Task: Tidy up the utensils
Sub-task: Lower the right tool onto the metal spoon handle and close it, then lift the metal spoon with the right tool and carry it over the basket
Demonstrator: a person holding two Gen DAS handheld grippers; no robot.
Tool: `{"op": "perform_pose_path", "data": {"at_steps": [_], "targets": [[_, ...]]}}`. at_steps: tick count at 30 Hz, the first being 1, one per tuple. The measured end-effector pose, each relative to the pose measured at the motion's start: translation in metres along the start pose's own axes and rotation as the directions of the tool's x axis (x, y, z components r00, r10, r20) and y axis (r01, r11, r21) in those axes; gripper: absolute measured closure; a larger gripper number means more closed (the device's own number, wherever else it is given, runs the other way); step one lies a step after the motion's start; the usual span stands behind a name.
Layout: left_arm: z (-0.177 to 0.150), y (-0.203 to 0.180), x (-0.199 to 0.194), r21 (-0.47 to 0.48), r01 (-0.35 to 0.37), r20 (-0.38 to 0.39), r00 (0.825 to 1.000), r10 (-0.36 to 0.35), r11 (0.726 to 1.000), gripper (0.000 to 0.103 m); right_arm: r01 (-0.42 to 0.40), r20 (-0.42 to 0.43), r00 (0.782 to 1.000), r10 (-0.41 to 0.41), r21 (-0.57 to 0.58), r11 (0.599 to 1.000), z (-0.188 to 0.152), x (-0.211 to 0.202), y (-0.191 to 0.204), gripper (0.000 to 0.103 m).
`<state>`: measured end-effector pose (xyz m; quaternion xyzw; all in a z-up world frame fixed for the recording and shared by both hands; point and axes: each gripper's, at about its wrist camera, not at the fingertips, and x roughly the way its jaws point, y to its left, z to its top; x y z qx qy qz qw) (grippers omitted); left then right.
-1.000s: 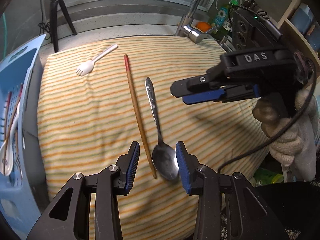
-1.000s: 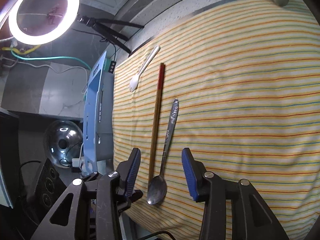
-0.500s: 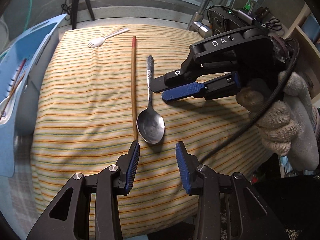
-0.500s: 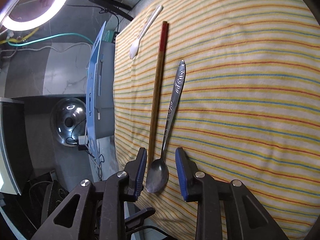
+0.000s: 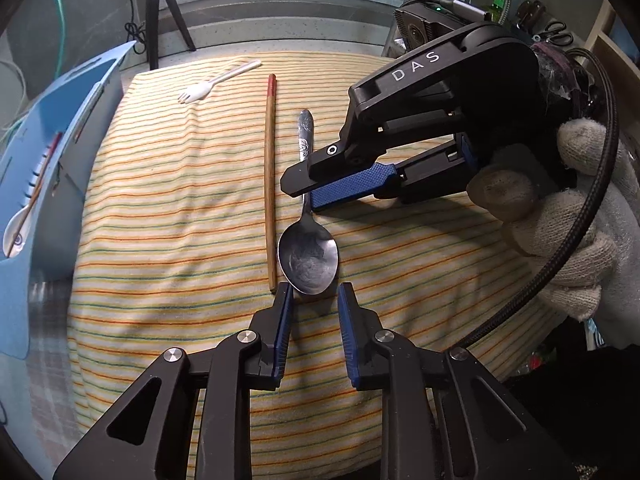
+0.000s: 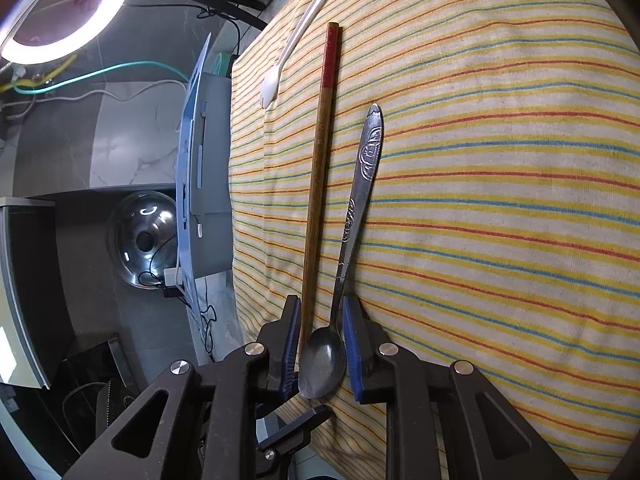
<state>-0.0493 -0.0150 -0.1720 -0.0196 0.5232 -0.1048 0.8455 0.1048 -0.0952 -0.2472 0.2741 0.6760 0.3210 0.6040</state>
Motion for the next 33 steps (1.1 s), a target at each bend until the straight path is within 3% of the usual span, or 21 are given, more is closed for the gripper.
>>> {"op": "perform_pose_path", "data": {"at_steps": [6, 11, 16, 21, 27, 33], "targets": [[0.005, 0.004, 0.001, -0.014, 0.011, 0.012, 1.000, -0.011, 1.000, 0.088, 0.014, 0.018, 1.000, -0.015, 0.024, 1.000, -0.003, 0.003, -0.005, 0.099], [0.003, 0.002, 0.002, -0.002, 0.004, 0.014, 1.000, -0.004, 1.000, 0.088, 0.005, 0.016, 1.000, -0.005, 0.031, 1.000, -0.003, 0.003, -0.007, 0.099], [0.001, -0.002, 0.002, 0.013, -0.033, 0.030, 0.999, 0.033, 0.999, 0.086, -0.048, -0.002, 0.999, 0.048, 0.116, 0.992, 0.002, 0.003, -0.018, 0.098], [0.004, -0.006, 0.004, 0.027, -0.059, 0.035, 0.998, 0.058, 0.998, 0.083, 0.006, 0.011, 1.000, -0.007, 0.045, 0.999, -0.001, 0.001, -0.007, 0.098], [0.005, -0.002, 0.004, 0.010, -0.038, 0.044, 0.998, 0.038, 0.999, 0.081, 0.007, 0.016, 1.000, -0.007, 0.038, 0.999, -0.003, 0.000, -0.005, 0.099], [0.007, 0.003, 0.000, -0.017, -0.026, 0.051, 0.998, 0.027, 1.000, 0.086, 0.006, 0.022, 1.000, -0.006, 0.009, 1.000, -0.007, -0.006, 0.002, 0.100]]}}
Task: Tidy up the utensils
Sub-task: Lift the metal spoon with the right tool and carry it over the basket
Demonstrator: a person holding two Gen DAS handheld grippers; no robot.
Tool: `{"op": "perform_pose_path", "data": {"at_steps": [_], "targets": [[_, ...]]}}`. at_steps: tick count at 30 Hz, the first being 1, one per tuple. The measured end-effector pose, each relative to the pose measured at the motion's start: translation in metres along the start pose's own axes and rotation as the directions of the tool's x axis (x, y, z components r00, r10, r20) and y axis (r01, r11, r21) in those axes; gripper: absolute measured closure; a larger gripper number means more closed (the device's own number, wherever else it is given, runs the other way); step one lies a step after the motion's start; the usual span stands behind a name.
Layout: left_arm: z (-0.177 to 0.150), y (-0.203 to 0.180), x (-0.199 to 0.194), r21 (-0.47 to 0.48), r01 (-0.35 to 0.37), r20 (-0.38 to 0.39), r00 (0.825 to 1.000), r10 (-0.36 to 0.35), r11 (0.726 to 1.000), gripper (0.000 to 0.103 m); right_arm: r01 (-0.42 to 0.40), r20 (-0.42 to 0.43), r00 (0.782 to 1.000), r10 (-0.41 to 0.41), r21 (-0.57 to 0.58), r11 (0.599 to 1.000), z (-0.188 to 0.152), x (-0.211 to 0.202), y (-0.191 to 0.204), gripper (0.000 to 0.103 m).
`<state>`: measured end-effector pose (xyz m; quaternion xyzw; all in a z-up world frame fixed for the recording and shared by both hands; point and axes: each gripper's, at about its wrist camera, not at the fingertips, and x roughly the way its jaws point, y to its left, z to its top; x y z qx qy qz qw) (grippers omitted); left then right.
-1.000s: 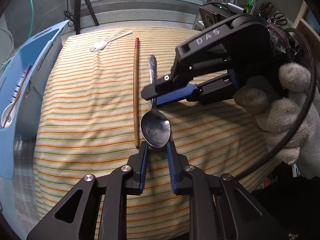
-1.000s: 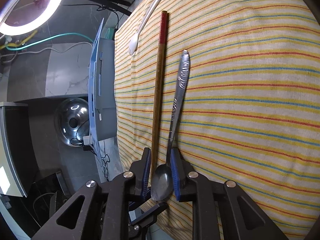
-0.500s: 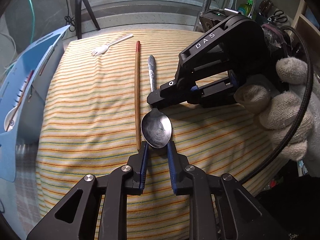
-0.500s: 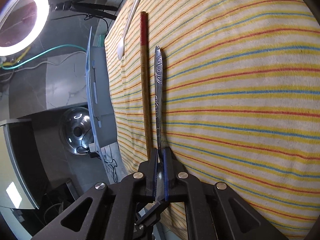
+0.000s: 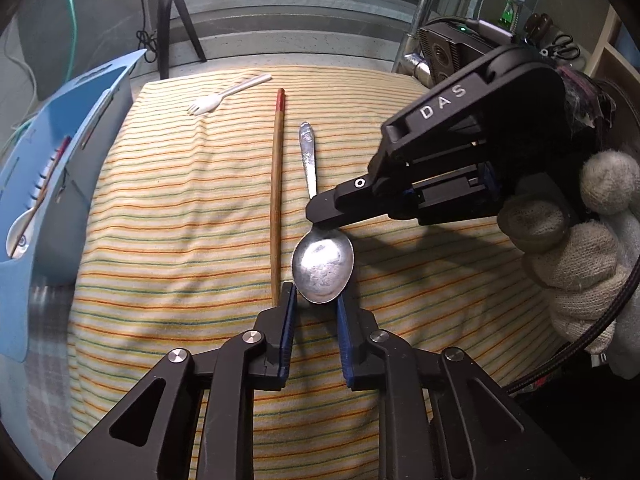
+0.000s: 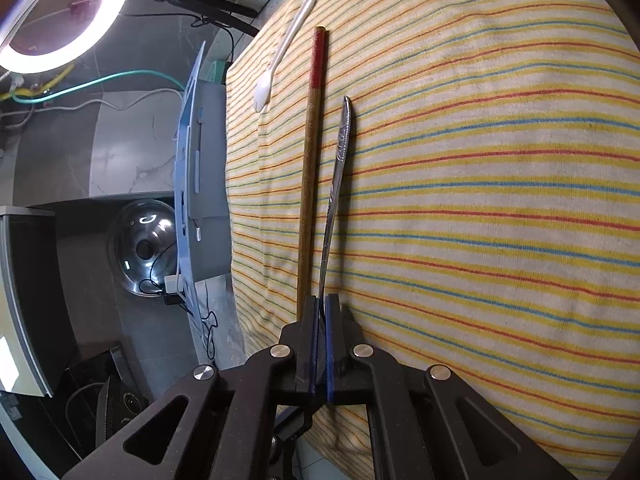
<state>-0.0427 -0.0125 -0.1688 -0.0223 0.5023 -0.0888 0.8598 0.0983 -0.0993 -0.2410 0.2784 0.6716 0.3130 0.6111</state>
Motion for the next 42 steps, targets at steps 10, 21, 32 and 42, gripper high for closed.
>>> {"op": "perform_pose_path", "data": {"at_steps": [10, 21, 32, 42], "targets": [[0.002, 0.003, 0.004, -0.050, 0.078, -0.038, 0.996, -0.080, 0.996, 0.075, 0.032, -0.005, 0.999, -0.033, -0.050, 0.998, 0.000, 0.004, -0.004, 0.100], [0.009, 0.012, 0.007, -0.096, 0.113, -0.035, 0.993, -0.116, 0.989, 0.077, 0.061, 0.020, 0.998, -0.059, -0.086, 0.994, -0.007, 0.002, 0.005, 0.100], [0.016, 0.021, -0.017, -0.081, 0.116, 0.020, 0.993, -0.115, 0.990, 0.077, 0.049, 0.059, 0.997, -0.043, -0.115, 0.992, -0.009, -0.008, 0.031, 0.101], [0.030, 0.049, -0.044, -0.064, 0.088, 0.086, 0.993, -0.082, 0.994, 0.077, 0.012, 0.083, 0.997, 0.001, -0.162, 0.987, 0.001, -0.002, 0.077, 0.101]]}}
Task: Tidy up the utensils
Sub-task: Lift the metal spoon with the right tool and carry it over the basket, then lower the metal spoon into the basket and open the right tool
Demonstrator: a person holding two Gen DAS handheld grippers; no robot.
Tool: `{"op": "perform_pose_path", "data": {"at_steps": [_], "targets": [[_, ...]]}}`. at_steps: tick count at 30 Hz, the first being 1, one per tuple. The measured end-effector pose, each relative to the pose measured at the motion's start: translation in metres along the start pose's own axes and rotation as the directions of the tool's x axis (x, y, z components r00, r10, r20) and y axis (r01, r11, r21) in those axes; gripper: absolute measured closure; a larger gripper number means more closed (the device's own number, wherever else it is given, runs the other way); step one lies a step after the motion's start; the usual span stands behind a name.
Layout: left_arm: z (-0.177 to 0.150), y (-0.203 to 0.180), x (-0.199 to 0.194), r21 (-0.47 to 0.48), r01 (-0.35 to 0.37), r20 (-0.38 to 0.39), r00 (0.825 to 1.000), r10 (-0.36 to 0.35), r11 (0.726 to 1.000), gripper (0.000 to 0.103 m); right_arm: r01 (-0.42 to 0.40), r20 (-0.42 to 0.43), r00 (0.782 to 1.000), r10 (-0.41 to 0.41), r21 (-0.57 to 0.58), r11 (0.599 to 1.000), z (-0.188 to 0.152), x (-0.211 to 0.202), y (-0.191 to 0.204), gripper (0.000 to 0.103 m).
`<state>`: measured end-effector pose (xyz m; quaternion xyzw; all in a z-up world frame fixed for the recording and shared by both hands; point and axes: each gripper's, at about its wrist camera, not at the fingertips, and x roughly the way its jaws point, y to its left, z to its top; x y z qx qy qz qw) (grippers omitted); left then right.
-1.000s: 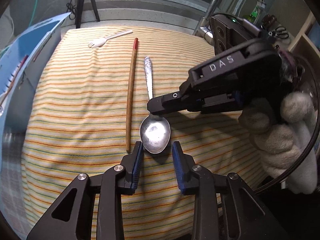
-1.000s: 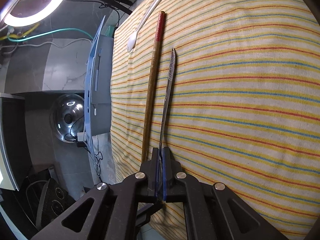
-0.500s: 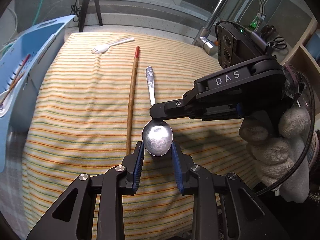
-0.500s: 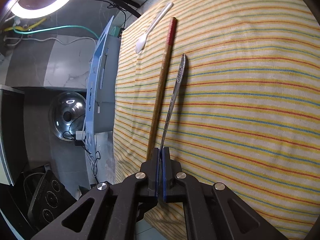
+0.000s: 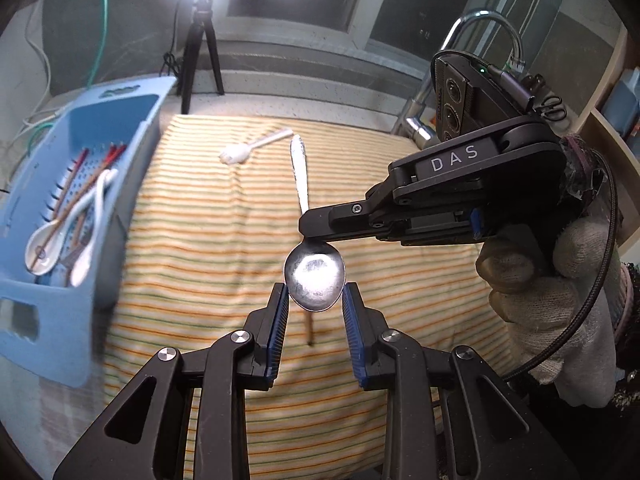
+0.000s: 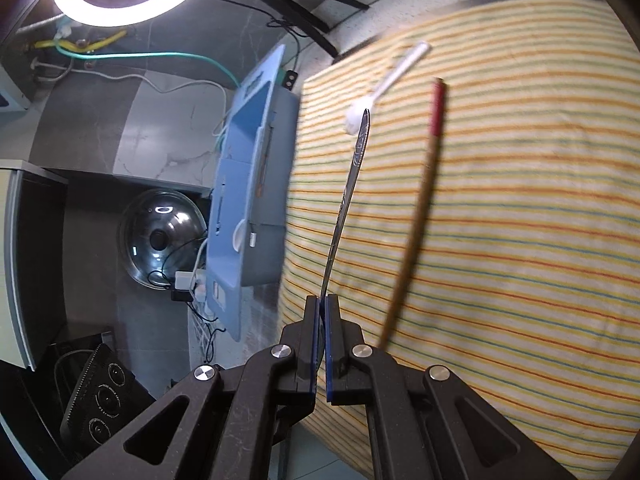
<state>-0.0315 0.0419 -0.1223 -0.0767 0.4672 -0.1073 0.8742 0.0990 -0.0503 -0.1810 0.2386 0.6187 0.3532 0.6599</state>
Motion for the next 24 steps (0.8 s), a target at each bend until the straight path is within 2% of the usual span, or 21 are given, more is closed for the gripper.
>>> {"op": "perform_pose_path", "data": {"at_steps": [13, 24], "targets": [[0.016, 0.070, -0.037, -0.026, -0.058, 0.072, 0.996, 0.060, 0.998, 0.077, -0.028, -0.004, 1.000, 0.028, -0.096, 0.995, 0.027, 0.056, 0.076, 0.101], [0.016, 0.123, -0.041, -0.068, -0.080, 0.057, 0.995, 0.084, 0.994, 0.077, -0.004, -0.037, 0.999, 0.000, -0.112, 0.994, 0.040, 0.108, 0.102, 0.101]]}}
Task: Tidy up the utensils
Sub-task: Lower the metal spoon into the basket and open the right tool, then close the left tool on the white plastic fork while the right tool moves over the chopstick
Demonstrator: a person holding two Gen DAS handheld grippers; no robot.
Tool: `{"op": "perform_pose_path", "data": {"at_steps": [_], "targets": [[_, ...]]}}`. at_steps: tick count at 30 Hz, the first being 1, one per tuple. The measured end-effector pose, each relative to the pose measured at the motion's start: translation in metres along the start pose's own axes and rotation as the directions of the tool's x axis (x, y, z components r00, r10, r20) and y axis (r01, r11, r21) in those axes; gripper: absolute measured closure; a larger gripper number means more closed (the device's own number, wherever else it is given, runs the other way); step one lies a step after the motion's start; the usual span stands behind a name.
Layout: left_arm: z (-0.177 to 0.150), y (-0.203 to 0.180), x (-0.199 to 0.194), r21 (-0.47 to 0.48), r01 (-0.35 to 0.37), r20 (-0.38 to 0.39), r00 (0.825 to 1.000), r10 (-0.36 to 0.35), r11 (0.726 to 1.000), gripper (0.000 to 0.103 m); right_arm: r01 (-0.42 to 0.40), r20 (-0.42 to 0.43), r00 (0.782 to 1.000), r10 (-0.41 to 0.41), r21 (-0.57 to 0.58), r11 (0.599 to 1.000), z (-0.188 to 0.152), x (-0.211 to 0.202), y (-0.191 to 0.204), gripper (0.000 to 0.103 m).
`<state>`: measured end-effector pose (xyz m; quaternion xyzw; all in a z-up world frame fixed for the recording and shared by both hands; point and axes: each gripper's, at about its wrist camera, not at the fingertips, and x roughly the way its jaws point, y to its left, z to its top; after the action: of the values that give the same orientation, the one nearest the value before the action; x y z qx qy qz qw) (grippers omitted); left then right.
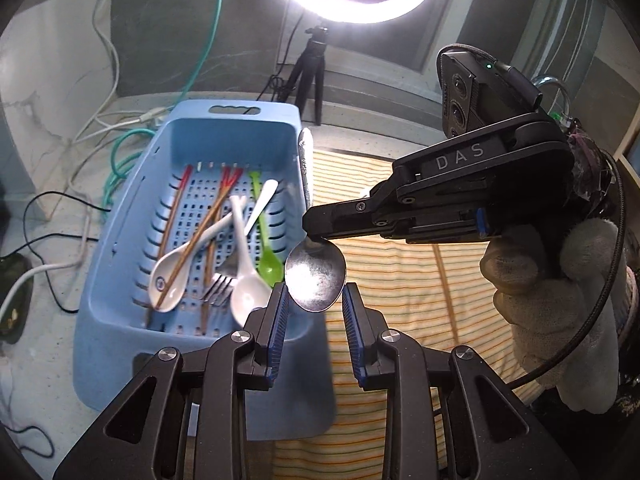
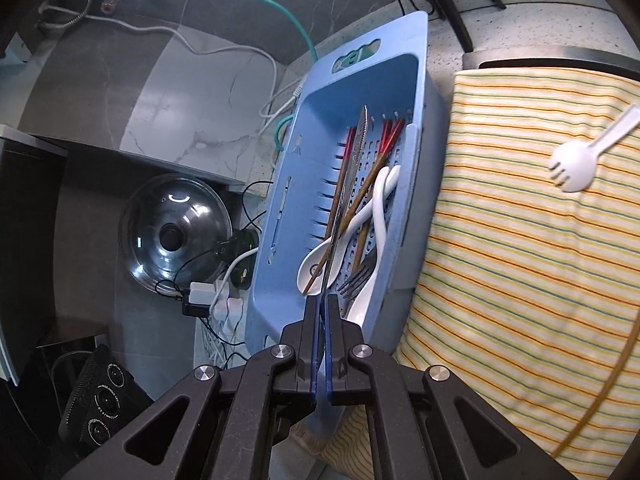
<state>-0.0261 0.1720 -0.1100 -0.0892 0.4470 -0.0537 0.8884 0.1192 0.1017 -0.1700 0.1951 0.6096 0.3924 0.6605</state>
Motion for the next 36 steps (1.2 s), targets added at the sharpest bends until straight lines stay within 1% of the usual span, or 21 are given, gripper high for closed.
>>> {"op": "perform_pose_path", "data": {"at_steps": [2, 3, 5, 6, 8, 9, 10, 13, 21, 24, 26, 27, 29, 30, 36], "targets": [[-0.001, 0.004, -0.001, -0.002, -0.006, -0.003, 1.000, 0.006, 1.000, 0.077, 0.007, -0.005, 1.000, -0.007, -0.008, 1.000, 0.002, 0.005, 0.002, 0.101], [-0.002, 0.006, -0.001, 0.000, -0.012, -0.006, 1.000, 0.012, 1.000, 0.077, 0.009, -0.009, 1.000, -0.009, -0.012, 1.000, 0.003, 0.007, 0.003, 0.098], [-0.003, 0.008, -0.002, 0.003, -0.025, -0.017, 1.000, 0.025, 1.000, 0.077, 0.027, -0.012, 1.000, -0.028, -0.027, 0.999, 0.004, 0.010, 0.006, 0.097], [-0.004, 0.010, -0.001, 0.006, -0.036, -0.024, 0.999, 0.036, 0.999, 0.077, 0.041, -0.010, 0.999, -0.042, -0.037, 0.998, 0.005, 0.010, 0.008, 0.095], [-0.006, 0.013, -0.001, -0.006, -0.056, -0.035, 0.998, 0.056, 0.998, 0.077, 0.065, -0.009, 0.998, -0.066, -0.056, 0.996, 0.006, 0.010, 0.010, 0.082], [-0.006, 0.016, -0.001, -0.009, -0.056, -0.040, 0.998, 0.056, 0.998, 0.077, 0.070, -0.004, 0.998, -0.070, -0.058, 0.996, 0.006, 0.010, 0.011, 0.066], [-0.007, 0.017, -0.001, -0.013, -0.062, -0.041, 0.997, 0.062, 0.998, 0.077, 0.071, 0.006, 0.998, -0.070, -0.057, 0.996, 0.006, 0.008, 0.011, 0.060], [-0.007, 0.021, -0.002, -0.030, -0.062, -0.042, 0.997, 0.061, 0.998, 0.077, 0.075, 0.013, 0.997, -0.075, -0.065, 0.995, 0.005, 0.006, 0.013, 0.060], [-0.008, 0.018, -0.004, -0.036, -0.065, -0.043, 0.997, 0.064, 0.997, 0.077, 0.087, 0.012, 0.996, -0.086, -0.063, 0.994, 0.003, 0.002, 0.011, 0.059], [-0.008, 0.017, -0.004, -0.040, -0.067, -0.040, 0.997, 0.065, 0.997, 0.077, 0.097, 0.016, 0.995, -0.096, -0.066, 0.993, 0.001, -0.001, 0.011, 0.056], [-0.007, 0.015, -0.005, -0.044, -0.070, -0.038, 0.997, 0.068, 0.997, 0.077, 0.096, 0.023, 0.995, -0.095, -0.064, 0.993, 0.000, -0.005, 0.011, 0.056], [-0.006, 0.014, -0.006, -0.044, -0.071, -0.036, 0.997, 0.069, 0.997, 0.076, 0.096, 0.028, 0.995, -0.094, -0.064, 0.993, 0.000, -0.007, 0.010, 0.056], [-0.005, 0.012, -0.007, -0.040, -0.071, -0.034, 0.997, 0.070, 0.997, 0.070, 0.096, 0.039, 0.995, -0.094, -0.064, 0.993, 0.000, -0.013, 0.009, 0.055], [-0.005, 0.011, -0.008, -0.038, -0.072, -0.034, 0.997, 0.071, 0.997, 0.069, 0.098, 0.045, 0.994, -0.095, -0.065, 0.993, -0.001, -0.018, 0.008, 0.055], [0.000, -0.002, -0.005, -0.023, -0.056, -0.029, 0.998, 0.056, 0.998, 0.069, 0.126, 0.082, 0.989, -0.121, -0.059, 0.990, -0.005, -0.043, -0.006, 0.055]]}}
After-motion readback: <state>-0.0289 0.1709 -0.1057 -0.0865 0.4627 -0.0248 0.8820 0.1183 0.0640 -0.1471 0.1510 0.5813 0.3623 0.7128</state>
